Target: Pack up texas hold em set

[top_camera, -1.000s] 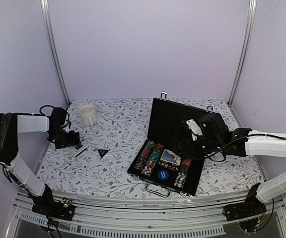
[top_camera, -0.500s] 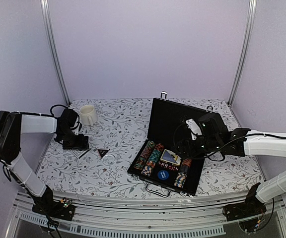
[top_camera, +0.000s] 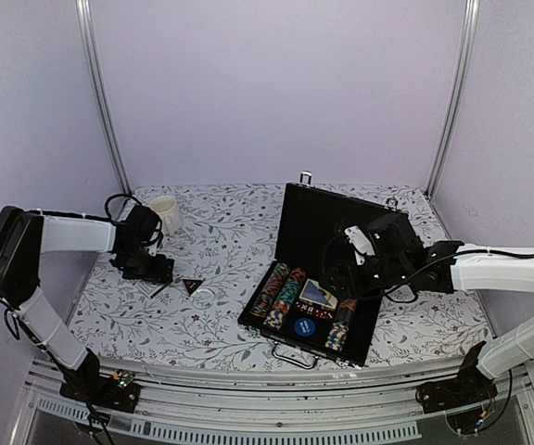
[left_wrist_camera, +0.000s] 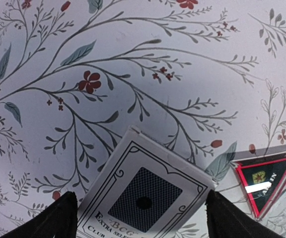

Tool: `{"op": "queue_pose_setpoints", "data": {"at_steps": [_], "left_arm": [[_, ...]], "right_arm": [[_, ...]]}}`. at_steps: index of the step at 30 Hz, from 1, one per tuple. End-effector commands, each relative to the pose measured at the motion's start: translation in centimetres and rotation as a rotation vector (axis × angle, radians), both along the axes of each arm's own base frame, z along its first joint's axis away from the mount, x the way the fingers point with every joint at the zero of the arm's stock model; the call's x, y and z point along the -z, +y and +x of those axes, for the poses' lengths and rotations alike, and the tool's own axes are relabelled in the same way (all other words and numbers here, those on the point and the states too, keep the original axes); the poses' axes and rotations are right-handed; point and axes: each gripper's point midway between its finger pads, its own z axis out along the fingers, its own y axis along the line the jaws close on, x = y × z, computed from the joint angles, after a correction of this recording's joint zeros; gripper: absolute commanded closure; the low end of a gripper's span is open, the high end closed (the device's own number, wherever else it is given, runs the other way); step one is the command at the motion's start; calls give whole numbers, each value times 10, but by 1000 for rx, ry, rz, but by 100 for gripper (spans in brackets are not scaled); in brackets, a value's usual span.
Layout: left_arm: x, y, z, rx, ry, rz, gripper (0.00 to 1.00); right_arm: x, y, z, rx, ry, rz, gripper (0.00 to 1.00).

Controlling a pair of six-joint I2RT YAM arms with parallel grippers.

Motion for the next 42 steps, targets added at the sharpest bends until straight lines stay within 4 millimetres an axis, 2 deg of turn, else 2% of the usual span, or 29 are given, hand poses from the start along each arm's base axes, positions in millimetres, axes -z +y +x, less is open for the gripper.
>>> {"op": "queue_pose_setpoints", "data": {"at_steps": [1, 4, 13, 18, 25, 30, 38, 42], "left_arm": [[5, -2, -11, 17, 43, 30, 10], [7, -2, -12, 15, 50, 33, 10], [6, 19, -8, -49, 39, 138, 10], [9, 26, -6, -79, 48, 134, 9], [13, 16, -5, -67, 65, 32, 9], [10, -2, -5, -15, 60, -68, 8], [6, -9, -9, 16, 59, -87, 3], [7, -2, -11, 5, 61, -39, 3]], "right_arm": [[3, 1, 2, 8, 10, 19, 14], [5, 1, 2, 9, 13, 18, 14], [8, -1, 0, 18, 23, 23, 14], [11, -3, -1, 27, 34, 24, 14], [10, -2, -1, 30, 36, 32, 13], [11, -2, -1, 31, 41, 30, 13], [14, -2, -1, 32, 45, 26, 13], [14, -2, -1, 32, 43, 28, 13]]}}
